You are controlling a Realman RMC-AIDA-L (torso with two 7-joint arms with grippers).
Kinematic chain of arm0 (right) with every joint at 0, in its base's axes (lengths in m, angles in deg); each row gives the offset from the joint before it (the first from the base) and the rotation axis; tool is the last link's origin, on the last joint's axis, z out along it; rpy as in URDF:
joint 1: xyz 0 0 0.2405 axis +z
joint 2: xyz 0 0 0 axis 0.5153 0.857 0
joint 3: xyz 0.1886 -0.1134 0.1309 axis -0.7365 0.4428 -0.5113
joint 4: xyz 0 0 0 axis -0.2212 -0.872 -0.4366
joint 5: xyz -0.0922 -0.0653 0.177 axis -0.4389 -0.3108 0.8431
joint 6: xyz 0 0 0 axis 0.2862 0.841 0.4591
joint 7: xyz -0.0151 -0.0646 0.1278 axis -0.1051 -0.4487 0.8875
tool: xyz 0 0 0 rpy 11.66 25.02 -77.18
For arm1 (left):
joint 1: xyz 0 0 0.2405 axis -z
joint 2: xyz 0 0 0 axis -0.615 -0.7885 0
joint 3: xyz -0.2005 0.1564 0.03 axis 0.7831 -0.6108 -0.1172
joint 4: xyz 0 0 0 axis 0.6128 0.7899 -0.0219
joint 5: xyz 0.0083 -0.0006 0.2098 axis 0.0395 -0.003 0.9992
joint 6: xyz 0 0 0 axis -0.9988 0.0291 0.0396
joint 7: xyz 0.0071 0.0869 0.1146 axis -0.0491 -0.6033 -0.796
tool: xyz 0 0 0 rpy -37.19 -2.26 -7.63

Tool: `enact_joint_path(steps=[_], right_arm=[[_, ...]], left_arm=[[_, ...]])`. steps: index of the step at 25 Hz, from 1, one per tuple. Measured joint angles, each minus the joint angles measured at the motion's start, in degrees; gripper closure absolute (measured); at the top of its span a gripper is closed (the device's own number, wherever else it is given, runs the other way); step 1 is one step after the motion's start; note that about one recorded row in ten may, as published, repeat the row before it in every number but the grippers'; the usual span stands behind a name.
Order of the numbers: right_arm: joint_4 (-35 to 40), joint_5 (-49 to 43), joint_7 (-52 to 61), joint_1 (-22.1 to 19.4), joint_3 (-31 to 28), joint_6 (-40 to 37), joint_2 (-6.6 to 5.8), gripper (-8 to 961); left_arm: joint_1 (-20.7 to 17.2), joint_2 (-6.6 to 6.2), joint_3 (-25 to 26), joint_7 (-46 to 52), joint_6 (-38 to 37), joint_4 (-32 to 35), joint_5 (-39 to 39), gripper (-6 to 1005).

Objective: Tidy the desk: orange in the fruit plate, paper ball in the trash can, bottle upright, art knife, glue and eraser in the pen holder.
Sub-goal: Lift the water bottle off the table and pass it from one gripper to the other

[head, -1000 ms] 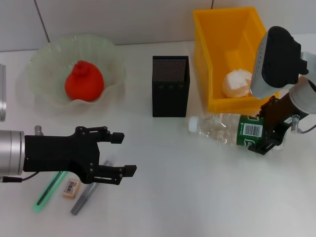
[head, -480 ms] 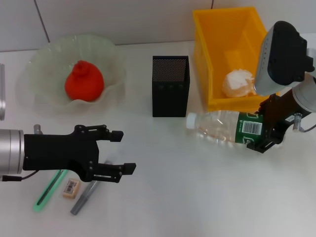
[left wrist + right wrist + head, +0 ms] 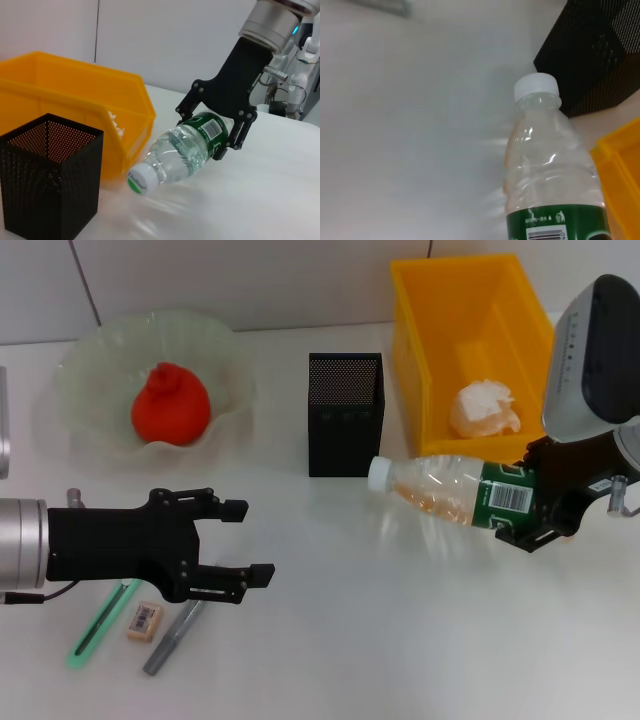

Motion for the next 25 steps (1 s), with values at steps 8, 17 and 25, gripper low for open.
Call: enact_joint_path(steps=[8,17,25], right_arm=[[5.29,4.13,0.03,-4.1,-0.04,0.42,-0.03,185],[11.13,11.22,-1.53,-9.73,-0.59,2.85,0.02,185],[11.14,19.63,-6.17,-13.92,-1.88,8.5,-0.02,185]], left_arm=[[0.0,0.0,0.0,0.02,0.33,0.0,-0.12,138],[-0.32,-0.01,0.0,0.09,0.46,0.0,-0.33,139],[-0.33,0.05,-0.01,0.09,0.79,-0.04,-0.36,139]])
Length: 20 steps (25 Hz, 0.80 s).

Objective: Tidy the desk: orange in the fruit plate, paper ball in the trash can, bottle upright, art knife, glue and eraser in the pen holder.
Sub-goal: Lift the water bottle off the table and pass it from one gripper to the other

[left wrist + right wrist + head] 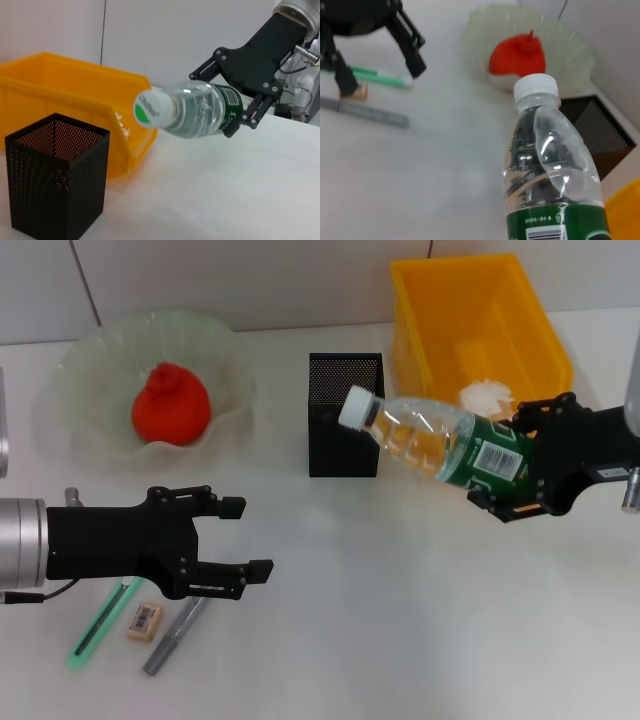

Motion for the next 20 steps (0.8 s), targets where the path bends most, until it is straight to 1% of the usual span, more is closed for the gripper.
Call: enact_joint_path(steps=[2,5,8,10,11,14,15,16,20], right_arm=[[-0.46,1.11,-0.74,-0.24,-0.33,0.55,-0.01,185],[-2.56,5.9,-4.43,-1.03,-2.3,2.71,-0.06,185],[-6.2,13.55,-10.32,-1.72,-4.9,4.08,-0.08,186],[-10.33,21.32,-16.64,-1.93,-7.33,4.22,-0.17,186],[-10.33,21.32,-16.64,-1.93,-7.33,4.22,-0.17,186],[-13.48,25.82,-20.58,-1.58,-8.46,3.96,-0.23,186],[-15.94,28.58,-22.87,-1.21,-8.87,3.77,-0.24,186],[-15.94,28.58,-22.87,-1.21,-8.87,3.77,-0.24,186],[-22.3,36.23,-28.33,-0.33,-9.83,3.07,-0.43,186]], left_arm=[[0.04,0.01,0.0,0.0,0.05,-0.04,-0.03,139],[0.05,0.07,0.0,0.0,0.11,-0.05,-0.16,139],[-0.04,0.13,-0.1,-0.15,0.32,-0.15,-1.02,138],[-0.11,0.12,-0.11,-0.21,0.38,-0.24,-1.21,138],[-0.11,0.12,-0.11,-0.21,0.38,-0.24,-1.21,139],[-0.24,0.13,-0.05,-0.5,0.7,-0.95,-1.84,139],[-0.25,0.13,-0.04,-0.51,0.86,-1.01,-1.96,139],[-0.26,0.12,-0.03,-0.59,1.23,-1.19,-2.56,139],[-0.28,0.08,0.0,-0.78,1.89,-1.48,-3.66,139]])
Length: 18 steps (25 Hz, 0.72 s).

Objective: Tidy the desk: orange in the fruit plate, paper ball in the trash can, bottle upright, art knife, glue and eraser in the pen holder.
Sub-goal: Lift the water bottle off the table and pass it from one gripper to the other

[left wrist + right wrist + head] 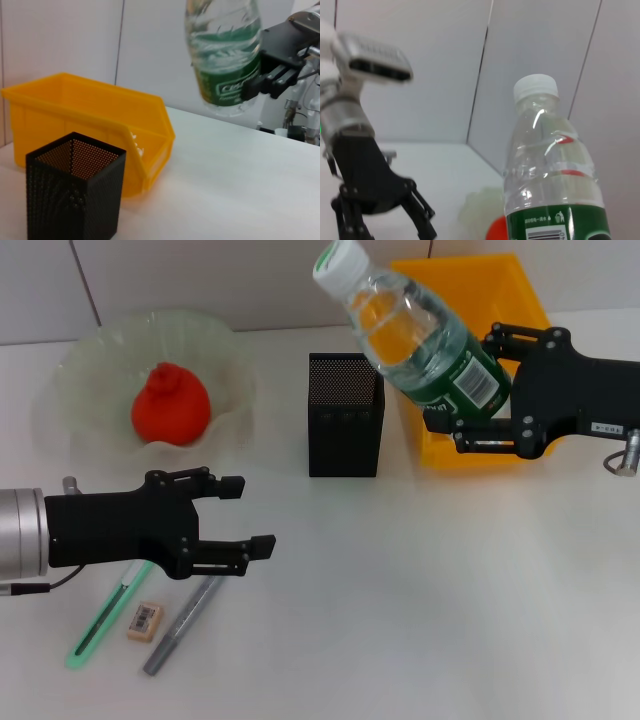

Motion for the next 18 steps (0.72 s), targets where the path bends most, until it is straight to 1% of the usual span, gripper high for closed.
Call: enact_joint_path(steps=[5,9,10,11,14,15,16,18], right_arm=[[-8.73,5.96,-5.78,2.32,-3.51,-3.01,0.05,186],[-16.99,9.48,-10.77,4.05,-6.68,-5.35,0.01,186],[-20.27,10.06,-12.45,4.85,-8.35,-6.65,0.01,186],[-20.27,10.06,-12.45,4.85,-8.35,-6.65,0.01,186],[-25.03,10.18,-14.51,6.05,-10.65,-8.69,0.01,186],[-26.78,10.19,-15.57,6.29,-11.03,-8.95,0.01,186],[-26.78,10.19,-15.57,6.29,-11.03,-8.95,0.01,186],[-28.44,10.09,-16.38,6.52,-10.8,-8.82,0.04,186]], left_arm=[[0.01,-0.05,0.08,-0.33,0.82,0.07,-0.73,138],[-0.09,-0.1,1.48,-2.22,1.04,-0.04,-2.97,138],[-0.09,-0.1,1.48,-2.22,1.04,-0.04,-2.97,138],[-0.13,-0.1,1.74,-2.41,1.06,-0.05,-3.38,138],[-0.54,-0.16,2.31,-3.01,1.08,-0.07,-5.1,138],[-1.07,-0.21,2.39,-3.75,1.05,-0.07,-6.85,139],[-1.07,-0.21,2.39,-3.75,1.05,-0.07,-6.85,139],[-1.9,-0.24,2.53,-5.17,0.94,-0.08,-9.29,139]])
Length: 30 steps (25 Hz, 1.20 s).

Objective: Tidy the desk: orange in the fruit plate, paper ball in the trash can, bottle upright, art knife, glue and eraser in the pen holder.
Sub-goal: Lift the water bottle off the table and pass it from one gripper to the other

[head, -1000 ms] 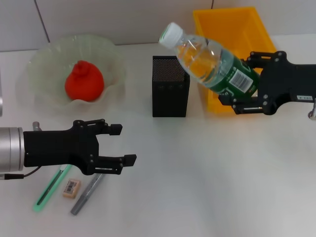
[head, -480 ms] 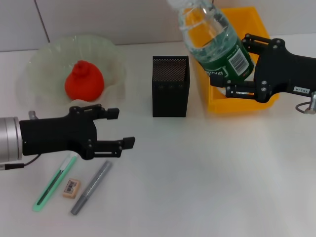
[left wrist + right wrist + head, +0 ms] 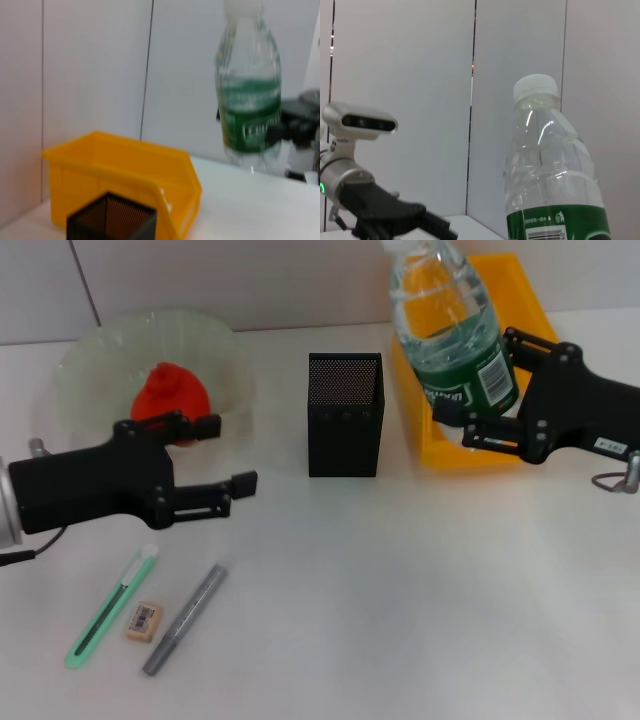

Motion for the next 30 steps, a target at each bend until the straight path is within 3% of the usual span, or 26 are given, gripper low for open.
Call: enact_joint_path(steps=[9,30], right_arm=[[-7.44,-0.64,-3.94,2.26,1.64,0.52,0.11,186],[-10.3,-0.06,-9.13,2.44,7.48,4.7,0.4,186]], left_arm=[[-3.77,0.05,0.77,-2.02,-1.46,-0.81,-12.0,138],[-2.27,0.33,-0.03,-3.69,-6.2,-8.36,-19.07,138]])
